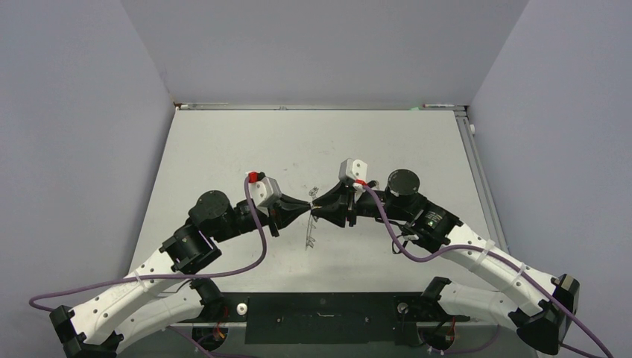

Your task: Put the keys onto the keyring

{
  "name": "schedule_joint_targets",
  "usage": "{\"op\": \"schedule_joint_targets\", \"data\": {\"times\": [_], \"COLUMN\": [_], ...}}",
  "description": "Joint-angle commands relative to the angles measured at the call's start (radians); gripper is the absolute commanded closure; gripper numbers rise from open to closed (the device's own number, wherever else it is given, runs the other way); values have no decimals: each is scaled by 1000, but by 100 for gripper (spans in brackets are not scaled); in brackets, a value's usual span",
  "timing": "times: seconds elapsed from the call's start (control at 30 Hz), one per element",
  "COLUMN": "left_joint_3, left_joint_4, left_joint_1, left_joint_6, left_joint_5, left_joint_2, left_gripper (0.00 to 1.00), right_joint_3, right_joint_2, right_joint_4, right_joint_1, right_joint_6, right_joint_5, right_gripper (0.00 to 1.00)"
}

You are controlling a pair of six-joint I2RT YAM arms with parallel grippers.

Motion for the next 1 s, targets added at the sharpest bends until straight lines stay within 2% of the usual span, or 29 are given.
{"op": "schedule_joint_targets", "data": {"times": [0.0, 0.27, 0.53, 0.67, 0.97], "left_joint_3": [6, 8, 6, 6, 16], "left_joint_4": [94, 94, 100, 99, 64], "left_joint_1": [0, 4, 7, 7, 7], "left_joint_6": [-17, -21, -26, -26, 9], "left_joint_5": [36, 46, 57, 57, 38], "left_joint_2": [-15, -12, -7, -5, 6], "left_gripper": [100, 100, 100, 100, 100], "right_joint_3": [41, 47, 53, 51, 37], "right_joint_2": [7, 1, 23, 27, 21], "right_joint_4": [69, 88, 102, 103, 107], "right_joint_1": [-4, -4, -4, -5, -5], "right_joint_6": [-5, 7, 14, 11, 8], "right_joint_5": [-30, -47, -61, -67, -76], "right_gripper": [75, 76, 86, 94, 95]}}
